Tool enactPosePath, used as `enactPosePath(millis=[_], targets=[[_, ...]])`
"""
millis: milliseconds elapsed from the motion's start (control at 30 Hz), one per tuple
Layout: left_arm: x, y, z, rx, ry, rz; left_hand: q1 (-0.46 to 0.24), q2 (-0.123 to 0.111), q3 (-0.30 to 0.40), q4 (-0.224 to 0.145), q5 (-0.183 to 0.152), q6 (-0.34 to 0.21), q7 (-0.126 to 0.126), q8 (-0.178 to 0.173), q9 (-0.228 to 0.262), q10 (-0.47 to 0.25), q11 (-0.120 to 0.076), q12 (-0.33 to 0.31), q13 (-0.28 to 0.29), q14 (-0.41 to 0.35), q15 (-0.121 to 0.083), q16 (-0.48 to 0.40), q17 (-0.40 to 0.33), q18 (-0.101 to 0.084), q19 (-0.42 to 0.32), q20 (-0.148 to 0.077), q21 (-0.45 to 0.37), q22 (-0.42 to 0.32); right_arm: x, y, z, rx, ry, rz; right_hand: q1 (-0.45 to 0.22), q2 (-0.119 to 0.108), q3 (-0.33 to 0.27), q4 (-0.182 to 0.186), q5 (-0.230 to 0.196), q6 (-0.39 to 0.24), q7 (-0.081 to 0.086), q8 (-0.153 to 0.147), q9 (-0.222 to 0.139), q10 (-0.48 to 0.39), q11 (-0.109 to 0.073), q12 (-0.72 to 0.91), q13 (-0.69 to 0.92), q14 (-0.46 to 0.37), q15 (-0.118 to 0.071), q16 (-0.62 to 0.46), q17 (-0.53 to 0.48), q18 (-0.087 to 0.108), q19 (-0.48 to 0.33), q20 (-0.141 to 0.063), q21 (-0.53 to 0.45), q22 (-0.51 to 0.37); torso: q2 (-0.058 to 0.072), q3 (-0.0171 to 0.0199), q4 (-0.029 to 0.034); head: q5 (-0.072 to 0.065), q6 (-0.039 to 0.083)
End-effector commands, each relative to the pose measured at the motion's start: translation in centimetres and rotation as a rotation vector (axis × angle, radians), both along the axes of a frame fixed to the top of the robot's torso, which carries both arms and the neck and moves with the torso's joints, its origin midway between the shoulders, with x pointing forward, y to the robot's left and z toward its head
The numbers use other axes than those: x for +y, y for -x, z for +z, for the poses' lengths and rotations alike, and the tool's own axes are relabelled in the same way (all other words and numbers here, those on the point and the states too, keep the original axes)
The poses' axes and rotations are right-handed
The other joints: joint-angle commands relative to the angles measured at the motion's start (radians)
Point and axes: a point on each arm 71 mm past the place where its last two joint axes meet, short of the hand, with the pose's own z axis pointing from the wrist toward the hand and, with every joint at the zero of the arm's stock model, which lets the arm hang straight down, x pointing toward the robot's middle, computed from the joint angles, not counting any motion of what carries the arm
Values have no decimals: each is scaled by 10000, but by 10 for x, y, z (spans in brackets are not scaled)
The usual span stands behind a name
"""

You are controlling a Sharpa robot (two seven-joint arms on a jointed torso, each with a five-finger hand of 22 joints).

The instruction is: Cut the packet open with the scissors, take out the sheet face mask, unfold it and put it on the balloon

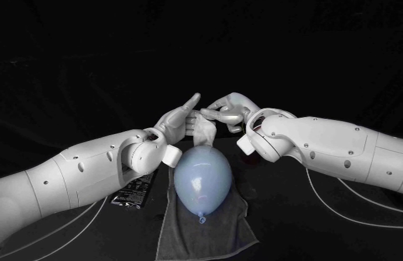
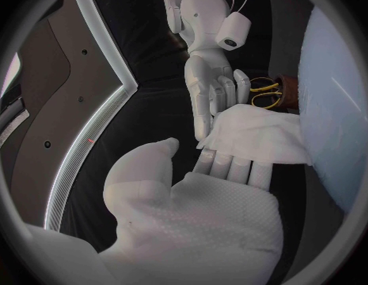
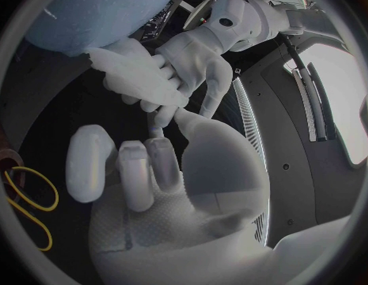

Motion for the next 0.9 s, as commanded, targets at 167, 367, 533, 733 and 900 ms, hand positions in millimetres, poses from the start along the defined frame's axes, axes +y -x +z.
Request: enactPosePath(millis=[167,367,533,733,900], targets=[[0,0,2,123,304,2,-108,30,-106,-5,16,41,206,1,-6,71,-14,47,7,-13,2,-14,19,216,141,-16,50,32,-10,-3,11,-1317,-676,-288,46,37,-136,7,17,28,23,-75,-8,378,-14,9,1909,1045,20,35,2635,64,58,-19,53,1851,-6,-4,-4,-12,-15],[1,1,1,513,557,-2,131,72,-189,-25,18,-15,234,-43,-25,8,11,7,-2,-16,15,-15,20,338,347,-20,161,56,-26,-6,15,-1784,-1284,-692,-151,-172,-750,277,13,-272,135,-323,-85,91,104,-357,1667,1045,118,35,2635,156,-173,47,-481,1711,-7,-3,-2,-10,-26],[3,2,0,793,633,-4,508,100,-222,-28,18,-41,246,-67,-35,-25,22,-4,0,-25,23,-18,19,418,516,-25,243,60,-37,-4,13,-1706,-1488,-718,-207,-318,-1253,477,-29,-359,186,-405,-92,18,150,-399,1626,1045,167,35,2635,170,-230,100,-560,1693,-8,4,-6,0,-65],[6,7,-2,1156,705,-92,565,187,-281,-11,18,-45,249,-74,-39,-36,24,-5,0,-30,25,-20,19,452,657,-43,312,69,-48,7,9,-1724,-1709,-714,-125,-238,-1353,515,-20,-274,168,-367,-67,42,139,-351,1649,1045,166,35,2635,155,-195,107,-460,1719,-20,14,-11,-19,-109],[10,9,-5,1388,688,-34,574,219,-303,-10,18,-52,252,-79,-41,-45,27,-7,0,-35,27,-21,18,458,699,-49,332,71,-56,16,1,-1775,-1821,-698,246,-92,-1508,437,-10,-207,148,-347,-40,-57,120,-474,1546,1045,152,35,2635,192,-266,103,-629,1673,-22,20,-3,-29,-141]])
